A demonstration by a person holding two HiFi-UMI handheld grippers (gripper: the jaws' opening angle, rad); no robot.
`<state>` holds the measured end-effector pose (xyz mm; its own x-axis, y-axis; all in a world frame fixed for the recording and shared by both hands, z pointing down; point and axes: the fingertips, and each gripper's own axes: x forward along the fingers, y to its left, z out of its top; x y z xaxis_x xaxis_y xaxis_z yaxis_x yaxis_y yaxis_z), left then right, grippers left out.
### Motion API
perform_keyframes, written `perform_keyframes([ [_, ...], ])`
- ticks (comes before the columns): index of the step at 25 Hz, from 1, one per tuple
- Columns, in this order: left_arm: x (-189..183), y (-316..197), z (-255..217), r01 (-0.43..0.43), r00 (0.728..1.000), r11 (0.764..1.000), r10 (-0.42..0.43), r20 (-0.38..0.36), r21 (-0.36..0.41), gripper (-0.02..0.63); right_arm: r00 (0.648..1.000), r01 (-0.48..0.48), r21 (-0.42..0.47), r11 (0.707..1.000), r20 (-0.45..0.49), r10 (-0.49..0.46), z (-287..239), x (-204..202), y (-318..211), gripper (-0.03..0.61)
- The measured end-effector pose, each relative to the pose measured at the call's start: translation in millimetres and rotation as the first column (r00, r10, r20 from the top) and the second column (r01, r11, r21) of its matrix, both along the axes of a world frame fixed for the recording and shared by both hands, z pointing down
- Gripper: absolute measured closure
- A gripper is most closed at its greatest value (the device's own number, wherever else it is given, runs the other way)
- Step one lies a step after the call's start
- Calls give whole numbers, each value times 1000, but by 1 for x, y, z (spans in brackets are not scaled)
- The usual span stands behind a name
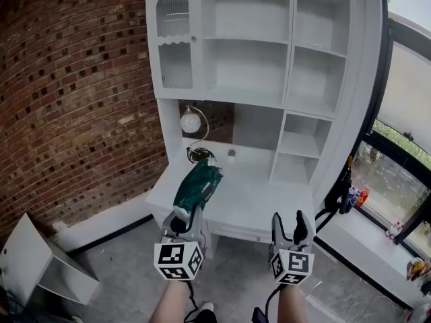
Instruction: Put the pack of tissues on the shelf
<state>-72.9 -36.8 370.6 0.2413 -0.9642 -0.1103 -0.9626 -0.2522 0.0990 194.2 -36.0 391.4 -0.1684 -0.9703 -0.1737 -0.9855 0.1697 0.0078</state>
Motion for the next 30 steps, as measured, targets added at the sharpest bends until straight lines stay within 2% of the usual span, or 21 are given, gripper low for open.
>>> perform_keyframes([
  [17, -45, -126, -4, -100, 995, 995, 100, 8, 5, 514, 997, -72, 10, 997, -1, 72, -6, -53, -106, 305],
  [30, -51, -174, 20, -151, 988, 988, 151, 0, -22, 514, 994, -109, -14, 994, 9, 109, 12, -63, -148, 305],
])
